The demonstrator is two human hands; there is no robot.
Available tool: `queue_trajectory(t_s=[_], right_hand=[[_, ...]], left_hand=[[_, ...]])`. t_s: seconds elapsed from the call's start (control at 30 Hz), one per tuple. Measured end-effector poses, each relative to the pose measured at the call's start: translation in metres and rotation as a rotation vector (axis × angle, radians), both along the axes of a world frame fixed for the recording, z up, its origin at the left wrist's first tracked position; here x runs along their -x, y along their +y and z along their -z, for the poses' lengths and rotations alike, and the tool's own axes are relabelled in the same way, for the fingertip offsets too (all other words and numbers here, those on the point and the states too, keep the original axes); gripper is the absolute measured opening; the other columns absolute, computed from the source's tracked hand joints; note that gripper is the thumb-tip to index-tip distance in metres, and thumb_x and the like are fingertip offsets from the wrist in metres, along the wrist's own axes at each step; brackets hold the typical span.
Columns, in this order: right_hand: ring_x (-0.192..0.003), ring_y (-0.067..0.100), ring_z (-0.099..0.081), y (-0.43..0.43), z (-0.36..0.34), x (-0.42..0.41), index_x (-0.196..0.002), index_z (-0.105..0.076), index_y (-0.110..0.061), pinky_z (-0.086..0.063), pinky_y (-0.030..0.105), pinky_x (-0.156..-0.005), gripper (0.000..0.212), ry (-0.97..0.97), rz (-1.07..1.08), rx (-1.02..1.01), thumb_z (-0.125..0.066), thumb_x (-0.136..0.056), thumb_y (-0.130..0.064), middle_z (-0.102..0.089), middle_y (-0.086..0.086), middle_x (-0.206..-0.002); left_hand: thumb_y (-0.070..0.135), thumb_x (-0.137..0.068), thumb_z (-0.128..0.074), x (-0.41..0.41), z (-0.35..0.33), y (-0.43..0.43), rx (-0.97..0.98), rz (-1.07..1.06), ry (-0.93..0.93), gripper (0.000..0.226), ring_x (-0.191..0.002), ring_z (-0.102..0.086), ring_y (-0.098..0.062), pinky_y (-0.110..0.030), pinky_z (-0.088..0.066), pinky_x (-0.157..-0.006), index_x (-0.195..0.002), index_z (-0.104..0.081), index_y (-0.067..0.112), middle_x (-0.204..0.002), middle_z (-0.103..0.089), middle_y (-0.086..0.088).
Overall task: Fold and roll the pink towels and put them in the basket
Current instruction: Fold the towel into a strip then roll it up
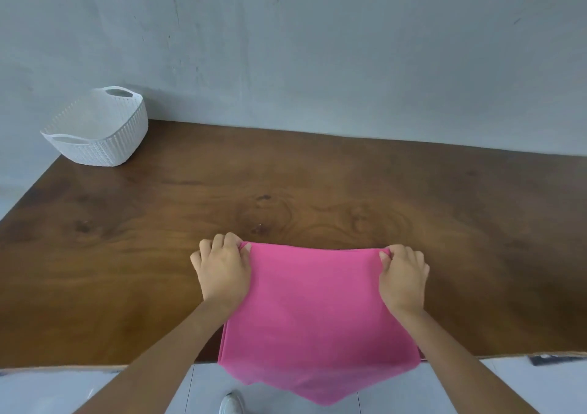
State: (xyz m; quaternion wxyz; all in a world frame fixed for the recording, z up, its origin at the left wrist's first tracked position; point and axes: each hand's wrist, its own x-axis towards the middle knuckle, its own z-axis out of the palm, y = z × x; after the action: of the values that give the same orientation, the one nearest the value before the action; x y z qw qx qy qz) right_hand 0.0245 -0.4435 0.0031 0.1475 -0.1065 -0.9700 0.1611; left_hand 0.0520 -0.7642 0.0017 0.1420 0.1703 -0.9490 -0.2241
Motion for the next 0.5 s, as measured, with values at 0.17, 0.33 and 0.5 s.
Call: queue_trajectory(t_s=[0.17, 0.33, 0.5], right_hand=[[-0.101, 0.028, -0.051, -0.011, 0.000, 0.039, -0.103, -0.063, -0.014, -0.037, 0.043, -0.091, 0.010, -0.010, 0.011, -0.073, -0.055, -0.100, -0.019, -0.063, 0.004, -0.099], [-0.104, 0.029, -0.049, -0.016, -0.001, 0.080, -0.103, -0.062, -0.014, -0.037, 0.044, -0.094, 0.012, -0.035, 0.052, -0.099, -0.053, -0.101, -0.020, -0.063, 0.005, -0.101], [-0.105, 0.031, -0.047, -0.018, -0.001, 0.120, -0.102, -0.061, -0.010, -0.034, 0.045, -0.095, 0.018, -0.042, 0.100, -0.126, -0.051, -0.102, -0.024, -0.061, 0.009, -0.102]], left_hand=[[0.029, -0.097, -0.061, 0.043, 0.008, -0.004, 0.266, 0.026, 0.023, 0.020, -0.084, -0.052, -0.031, -0.047, -0.039, -0.078, -0.089, -0.060, 0.011, -0.087, -0.058, -0.007], [0.031, -0.096, -0.062, 0.089, 0.007, -0.007, 0.315, 0.033, -0.032, 0.025, -0.084, -0.051, -0.033, -0.047, -0.037, -0.078, -0.088, -0.061, 0.008, -0.085, -0.059, -0.010], [0.033, -0.101, -0.051, 0.129, 0.003, -0.006, 0.329, 0.059, -0.084, 0.028, -0.090, -0.051, -0.032, -0.046, -0.038, -0.083, -0.094, -0.061, 0.008, -0.091, -0.060, -0.010]])
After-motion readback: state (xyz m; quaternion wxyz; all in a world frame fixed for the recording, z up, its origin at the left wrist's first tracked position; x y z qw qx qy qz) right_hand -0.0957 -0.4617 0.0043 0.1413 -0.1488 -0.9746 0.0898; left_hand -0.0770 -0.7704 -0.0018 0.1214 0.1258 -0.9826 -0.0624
